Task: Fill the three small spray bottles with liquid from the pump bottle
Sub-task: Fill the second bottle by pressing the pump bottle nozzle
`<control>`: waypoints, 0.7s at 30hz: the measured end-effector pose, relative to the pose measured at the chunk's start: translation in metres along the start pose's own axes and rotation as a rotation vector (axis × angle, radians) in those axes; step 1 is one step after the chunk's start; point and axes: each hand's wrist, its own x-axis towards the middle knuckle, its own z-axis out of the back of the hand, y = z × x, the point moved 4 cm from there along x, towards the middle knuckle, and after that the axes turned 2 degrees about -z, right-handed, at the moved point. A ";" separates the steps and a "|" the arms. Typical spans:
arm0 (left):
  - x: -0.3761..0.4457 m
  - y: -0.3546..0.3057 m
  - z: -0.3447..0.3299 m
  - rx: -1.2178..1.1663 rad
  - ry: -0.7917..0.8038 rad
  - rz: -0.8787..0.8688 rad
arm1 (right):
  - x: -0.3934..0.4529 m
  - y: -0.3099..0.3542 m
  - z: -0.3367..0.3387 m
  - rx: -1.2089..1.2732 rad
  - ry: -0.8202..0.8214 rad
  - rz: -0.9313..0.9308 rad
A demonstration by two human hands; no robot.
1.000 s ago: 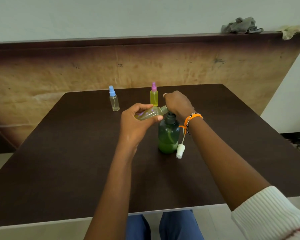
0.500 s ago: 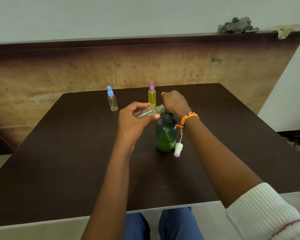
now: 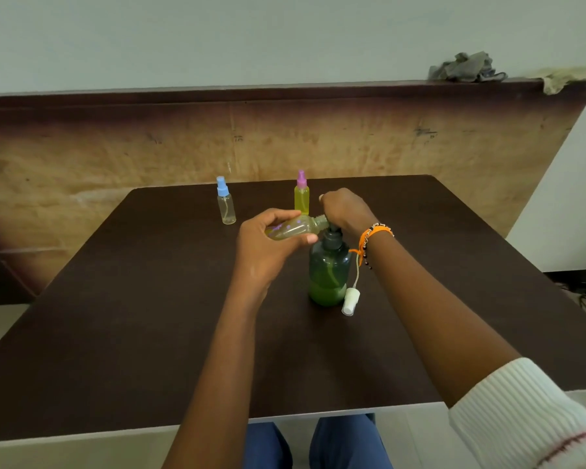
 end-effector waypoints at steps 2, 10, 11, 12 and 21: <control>0.000 -0.002 0.002 -0.001 0.013 0.001 | -0.001 0.005 0.003 -0.032 0.009 0.033; -0.005 0.000 0.006 -0.002 0.086 0.004 | 0.010 -0.002 -0.001 0.018 -0.020 0.051; -0.005 0.001 0.006 0.002 0.091 0.002 | 0.008 -0.002 -0.002 0.005 -0.012 0.054; -0.006 0.002 0.006 0.010 0.093 -0.003 | 0.007 -0.003 -0.001 -0.002 -0.019 0.053; -0.002 -0.001 0.009 0.063 0.094 -0.047 | 0.007 0.005 0.004 -0.035 -0.026 0.064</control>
